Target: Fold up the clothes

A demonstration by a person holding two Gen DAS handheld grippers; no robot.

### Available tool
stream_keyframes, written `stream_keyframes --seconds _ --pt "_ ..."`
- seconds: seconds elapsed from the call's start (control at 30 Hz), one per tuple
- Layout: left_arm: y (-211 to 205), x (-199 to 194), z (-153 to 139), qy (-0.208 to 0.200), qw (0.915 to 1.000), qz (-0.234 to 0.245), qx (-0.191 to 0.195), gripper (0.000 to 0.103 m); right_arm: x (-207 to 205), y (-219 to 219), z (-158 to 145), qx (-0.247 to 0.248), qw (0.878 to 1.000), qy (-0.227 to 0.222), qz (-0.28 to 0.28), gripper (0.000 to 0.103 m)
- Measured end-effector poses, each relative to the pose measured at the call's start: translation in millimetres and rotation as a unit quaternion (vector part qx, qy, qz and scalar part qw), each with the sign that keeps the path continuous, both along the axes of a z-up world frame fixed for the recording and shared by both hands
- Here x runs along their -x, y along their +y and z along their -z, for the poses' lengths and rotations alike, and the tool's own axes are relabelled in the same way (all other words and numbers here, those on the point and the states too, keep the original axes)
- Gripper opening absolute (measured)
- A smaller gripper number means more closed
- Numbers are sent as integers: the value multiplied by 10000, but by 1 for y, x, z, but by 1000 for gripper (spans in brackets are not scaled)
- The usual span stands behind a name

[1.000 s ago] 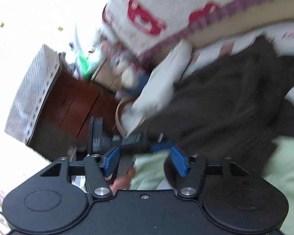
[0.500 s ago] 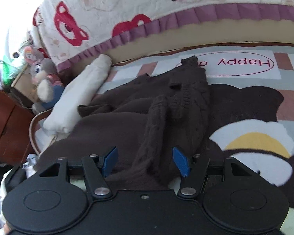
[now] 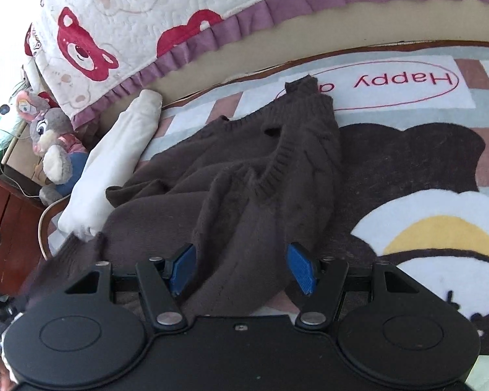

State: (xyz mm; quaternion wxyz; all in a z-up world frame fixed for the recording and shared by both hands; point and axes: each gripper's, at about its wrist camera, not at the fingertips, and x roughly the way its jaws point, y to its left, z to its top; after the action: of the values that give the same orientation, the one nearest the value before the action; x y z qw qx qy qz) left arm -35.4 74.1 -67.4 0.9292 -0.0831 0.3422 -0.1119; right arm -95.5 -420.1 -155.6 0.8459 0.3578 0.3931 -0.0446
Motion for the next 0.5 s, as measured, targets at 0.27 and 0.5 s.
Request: stream_keyframes --seconds 0.27,0.5 --pt "-7 -1 29 488 9979 89 -405 9 -40 18 -8 292 9995 64 -89 70" --pt "-43 -35 49 694 9973 233 -5 69 -86 26 24 1321 9871 872 243 89"
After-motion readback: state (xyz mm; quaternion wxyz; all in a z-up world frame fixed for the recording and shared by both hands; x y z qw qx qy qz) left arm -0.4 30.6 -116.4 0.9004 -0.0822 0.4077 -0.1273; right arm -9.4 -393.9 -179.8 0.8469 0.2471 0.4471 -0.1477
